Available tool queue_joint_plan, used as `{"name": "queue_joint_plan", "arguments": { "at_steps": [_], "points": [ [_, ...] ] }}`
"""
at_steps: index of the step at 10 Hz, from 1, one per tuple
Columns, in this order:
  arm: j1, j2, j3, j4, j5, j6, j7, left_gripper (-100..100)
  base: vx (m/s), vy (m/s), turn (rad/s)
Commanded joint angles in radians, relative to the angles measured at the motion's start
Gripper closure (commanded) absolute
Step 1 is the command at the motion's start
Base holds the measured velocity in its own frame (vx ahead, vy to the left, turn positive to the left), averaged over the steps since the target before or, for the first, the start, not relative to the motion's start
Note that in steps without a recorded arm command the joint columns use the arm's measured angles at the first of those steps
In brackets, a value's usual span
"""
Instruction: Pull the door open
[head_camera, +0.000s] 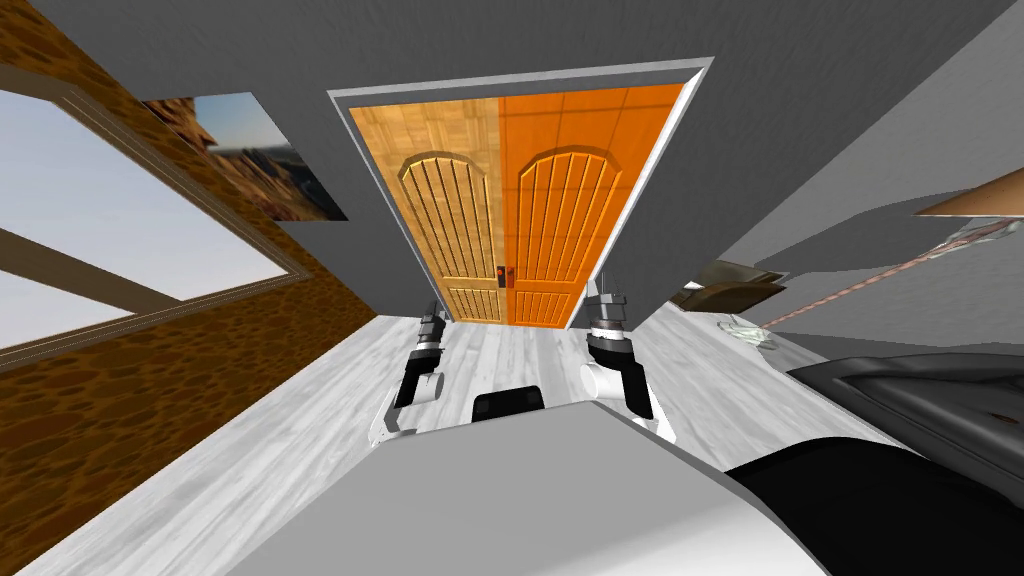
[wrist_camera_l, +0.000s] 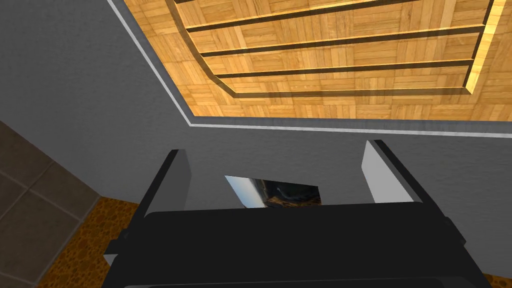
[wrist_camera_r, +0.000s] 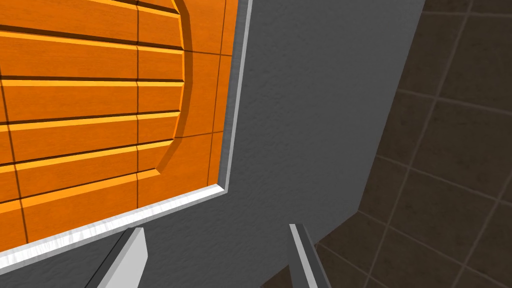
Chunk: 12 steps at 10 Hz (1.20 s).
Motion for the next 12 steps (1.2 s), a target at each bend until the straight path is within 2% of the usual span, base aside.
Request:
{"name": "queue_joint_plan", "arguments": {
  "at_steps": [1, 2, 3, 12],
  "points": [
    [-0.019, 0.004, -0.002, 0.031, 0.004, 0.008, 0.005, -100, 0.101, -0.039, -0.057],
    [-0.029, 0.008, -0.004, 0.051, 0.007, 0.01, 0.009, -100, 0.097, -0.037, -0.056],
    [-0.049, 0.015, -0.006, 0.092, 0.013, 0.014, 0.016, -100, 0.151, -0.058, -0.09],
    [-0.139, 0.04, -0.016, 0.272, 0.039, 0.032, 0.051, -100, 0.112, -0.046, -0.055]
  ]
}}
